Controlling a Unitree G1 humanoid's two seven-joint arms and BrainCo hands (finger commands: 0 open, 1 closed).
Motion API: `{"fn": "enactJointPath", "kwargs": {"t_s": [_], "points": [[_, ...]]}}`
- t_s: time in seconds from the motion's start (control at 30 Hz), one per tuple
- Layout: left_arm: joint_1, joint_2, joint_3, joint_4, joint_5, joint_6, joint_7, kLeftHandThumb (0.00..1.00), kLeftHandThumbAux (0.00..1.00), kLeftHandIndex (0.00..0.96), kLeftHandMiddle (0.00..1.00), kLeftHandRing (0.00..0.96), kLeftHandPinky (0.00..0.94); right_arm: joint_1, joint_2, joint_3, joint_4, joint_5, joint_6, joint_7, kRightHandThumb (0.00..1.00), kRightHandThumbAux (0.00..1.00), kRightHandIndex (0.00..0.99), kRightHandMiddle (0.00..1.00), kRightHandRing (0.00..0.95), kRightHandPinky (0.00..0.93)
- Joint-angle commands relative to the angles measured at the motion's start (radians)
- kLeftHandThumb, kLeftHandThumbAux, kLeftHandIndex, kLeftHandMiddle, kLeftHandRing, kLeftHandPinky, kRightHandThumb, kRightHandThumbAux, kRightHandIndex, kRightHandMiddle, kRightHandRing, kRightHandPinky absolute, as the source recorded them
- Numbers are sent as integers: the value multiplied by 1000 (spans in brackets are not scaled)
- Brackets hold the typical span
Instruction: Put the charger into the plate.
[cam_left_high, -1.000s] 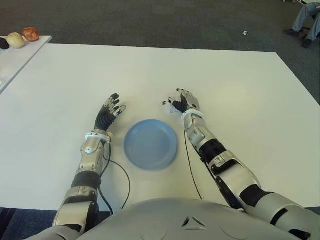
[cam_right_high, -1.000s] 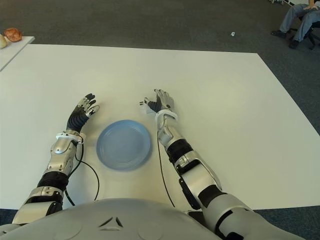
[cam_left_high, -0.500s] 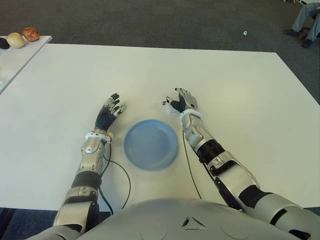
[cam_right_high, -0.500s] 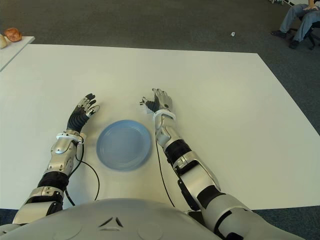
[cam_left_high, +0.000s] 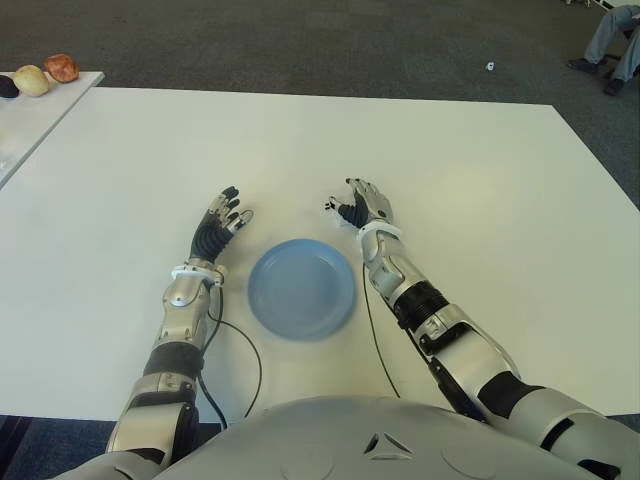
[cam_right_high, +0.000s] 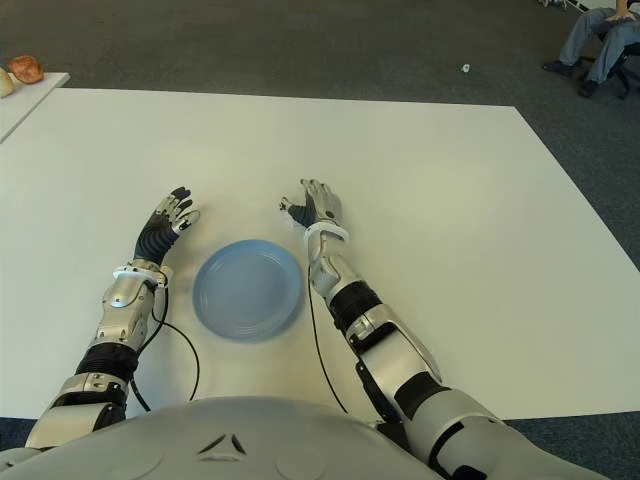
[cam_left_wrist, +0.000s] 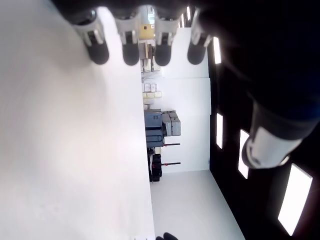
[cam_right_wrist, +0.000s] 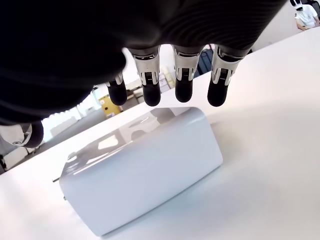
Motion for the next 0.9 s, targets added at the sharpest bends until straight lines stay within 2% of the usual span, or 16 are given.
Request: {"fn": "enactJointPath", "kwargs": {"t_s": [0.03, 0.33, 0.43, 0.73, 0.9], "points": [[4, -9, -7, 9, 9, 13, 10, 0, 588, 0, 30, 5, 0, 18, -6, 7, 17, -5, -22, -11, 211, 210, 0, 0, 0, 0], [4, -5, -7, 12, 8, 7, 6, 0, 587, 0, 27, 2, 0, 23, -13, 8, 66, 2, -84, -41, 202, 199, 0, 0, 0, 0], [3, -2, -5, 11, 5, 13, 5, 0, 586, 0, 29, 3, 0, 24, -23, 7, 94, 6, -127, -59, 204, 202, 0, 0, 0, 0], [3, -1, -2, 12, 0, 14, -1, 0, 585, 0, 26, 0, 0, -1, -94, 4, 249, 14, -365, -125, 227, 244, 0, 0, 0, 0], [2, 1, -1, 19, -1, 10, -4, 0, 583, 0, 24, 0, 0, -17, -116, 12, 306, 5, -485, -161, 230, 269, 0, 0, 0, 0]]}}
